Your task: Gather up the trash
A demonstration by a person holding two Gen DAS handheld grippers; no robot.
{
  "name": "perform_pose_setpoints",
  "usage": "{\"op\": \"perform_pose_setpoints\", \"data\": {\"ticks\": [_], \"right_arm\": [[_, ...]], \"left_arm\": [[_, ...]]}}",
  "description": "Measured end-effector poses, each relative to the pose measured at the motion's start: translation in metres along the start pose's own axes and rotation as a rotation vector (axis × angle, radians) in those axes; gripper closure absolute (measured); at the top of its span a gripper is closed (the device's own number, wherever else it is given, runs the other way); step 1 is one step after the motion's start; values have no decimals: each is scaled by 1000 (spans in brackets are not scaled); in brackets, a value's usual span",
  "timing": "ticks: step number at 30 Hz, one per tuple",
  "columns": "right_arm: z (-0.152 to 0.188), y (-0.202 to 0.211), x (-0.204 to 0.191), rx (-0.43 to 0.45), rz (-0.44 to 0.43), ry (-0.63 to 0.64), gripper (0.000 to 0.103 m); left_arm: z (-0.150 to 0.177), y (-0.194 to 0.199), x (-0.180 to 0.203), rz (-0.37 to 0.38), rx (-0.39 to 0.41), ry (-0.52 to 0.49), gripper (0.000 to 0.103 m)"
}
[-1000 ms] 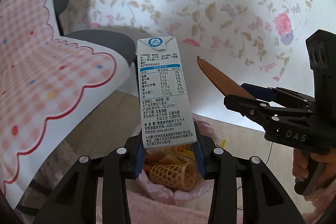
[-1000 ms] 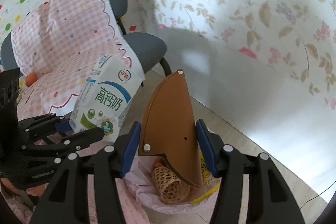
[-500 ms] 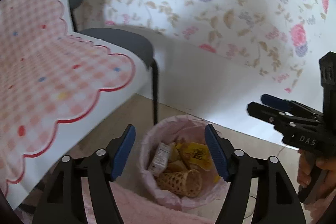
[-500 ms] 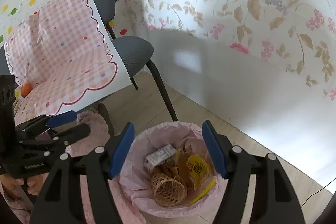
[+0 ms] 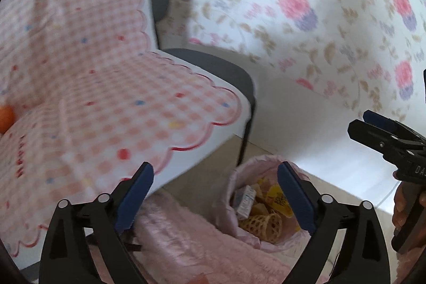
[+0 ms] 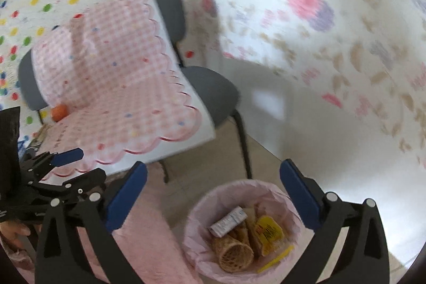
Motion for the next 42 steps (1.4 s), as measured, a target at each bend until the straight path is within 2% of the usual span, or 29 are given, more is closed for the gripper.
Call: {"op": "perform_pose_setpoints", "data": {"ticks": [4, 9, 15, 23, 29, 42], "right_arm": [[-22, -3, -33, 23, -62, 53, 5], [-42, -14, -70, 8, -138, 125, 5], [-64, -23, -109, 24, -174, 210, 5], [-83, -33, -132, 51, -200, 248, 5], [-78, -40, -142, 20, -214, 277, 5], [-67, -47, -151, -16, -219, 285, 5]], "left_arm": [[-7, 24, -23, -108, 29, 26, 6], [-12, 51, -56, -241, 64, 91, 6], [-5, 82, -96, -424, 37, 170, 6], [-1, 129, -133, -577, 80, 287, 6], [-1, 149, -149, -620, 96, 332, 6], [3, 145, -159, -607, 80, 350, 6]]}}
Point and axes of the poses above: each gripper's, at about its wrist camera, not at the fingertips, and y roughly against the way its jaws point, x to its right, z to its underside, the point moved 2 cm from there along -y, roughly the way its jaws point, and after that the axes turned 6 degrees about y, right-handed, at the moved point
